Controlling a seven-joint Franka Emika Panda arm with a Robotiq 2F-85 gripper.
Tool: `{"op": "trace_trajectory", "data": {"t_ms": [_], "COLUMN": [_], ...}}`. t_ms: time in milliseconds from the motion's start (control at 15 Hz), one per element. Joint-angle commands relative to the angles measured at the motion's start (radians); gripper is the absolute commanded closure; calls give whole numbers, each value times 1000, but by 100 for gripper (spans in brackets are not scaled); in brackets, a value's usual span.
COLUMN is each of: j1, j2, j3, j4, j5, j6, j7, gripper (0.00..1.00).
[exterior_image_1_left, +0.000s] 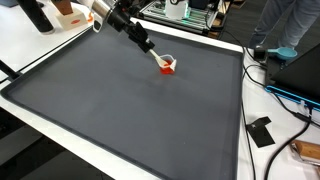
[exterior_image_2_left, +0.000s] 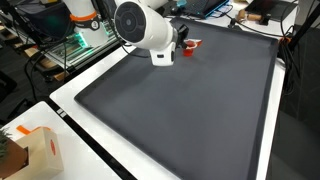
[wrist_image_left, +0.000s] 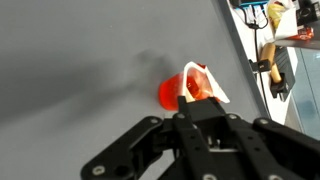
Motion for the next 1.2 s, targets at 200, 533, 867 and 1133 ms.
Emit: {"op": "trace_trajectory", "data": {"t_ms": [200,533,867,1133], "j1": [-16,-28,-35,-45], "j2": [40,54,65,73], "j3": [-4,-7,-15,-21], "j4": [23,28,39,48], "j5": [48,67,78,79], "j6": [-64,-117,-163,-193], "j7": [-33,-48,-60,-91], "gripper": [94,94,94,94]}}
